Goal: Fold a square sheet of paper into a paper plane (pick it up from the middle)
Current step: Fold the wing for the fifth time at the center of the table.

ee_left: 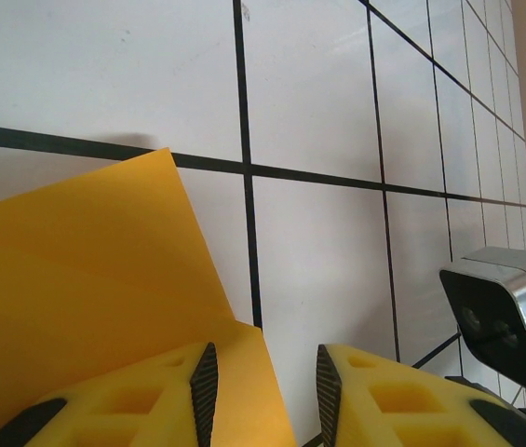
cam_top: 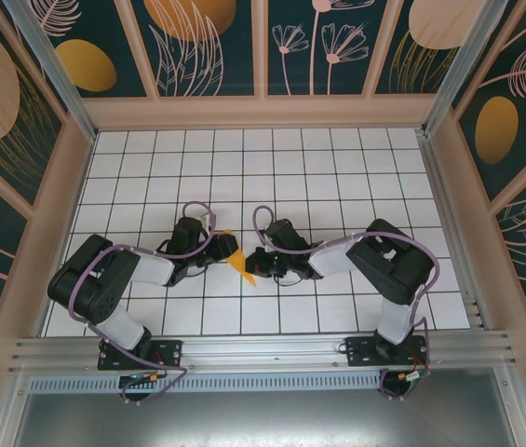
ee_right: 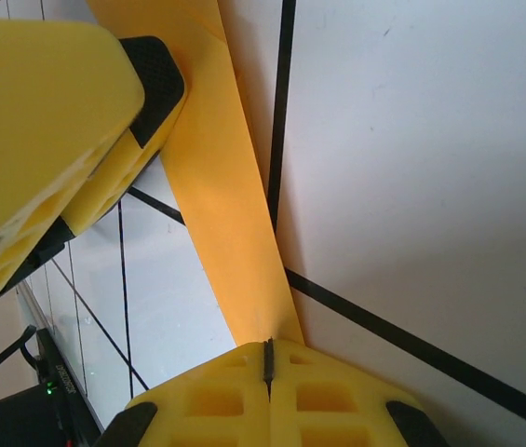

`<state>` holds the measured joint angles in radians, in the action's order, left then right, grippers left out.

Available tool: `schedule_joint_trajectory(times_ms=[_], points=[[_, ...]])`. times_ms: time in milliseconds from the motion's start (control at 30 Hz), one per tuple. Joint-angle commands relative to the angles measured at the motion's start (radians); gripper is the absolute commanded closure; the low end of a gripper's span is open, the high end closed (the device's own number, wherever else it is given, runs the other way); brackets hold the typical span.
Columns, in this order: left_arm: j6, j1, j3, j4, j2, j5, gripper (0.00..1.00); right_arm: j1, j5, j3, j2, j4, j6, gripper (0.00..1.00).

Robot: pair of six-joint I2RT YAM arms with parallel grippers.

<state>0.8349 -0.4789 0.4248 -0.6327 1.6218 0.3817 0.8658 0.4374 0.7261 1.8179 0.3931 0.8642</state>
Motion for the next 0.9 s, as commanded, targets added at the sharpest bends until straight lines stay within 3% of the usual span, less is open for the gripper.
schedule_joint_trajectory(times_ms=[0,200,400,867], points=[[-0.031,0.014,0.0,0.057,0.019,-0.026,0.64,0.016,-0.012,-0.032,-0.017,-0.207,-0.021,1.0],[-0.035,0.015,-0.017,0.06,0.016,-0.02,0.64,0.021,-0.035,0.087,-0.101,-0.259,-0.053,1.0],[-0.032,0.014,-0.012,0.046,0.023,-0.009,0.64,0.027,0.04,0.161,-0.005,-0.211,-0.059,1.0],[-0.086,0.035,-0.049,-0.057,0.003,0.003,0.61,0.032,-0.034,0.027,0.075,-0.27,-0.043,1.0]])
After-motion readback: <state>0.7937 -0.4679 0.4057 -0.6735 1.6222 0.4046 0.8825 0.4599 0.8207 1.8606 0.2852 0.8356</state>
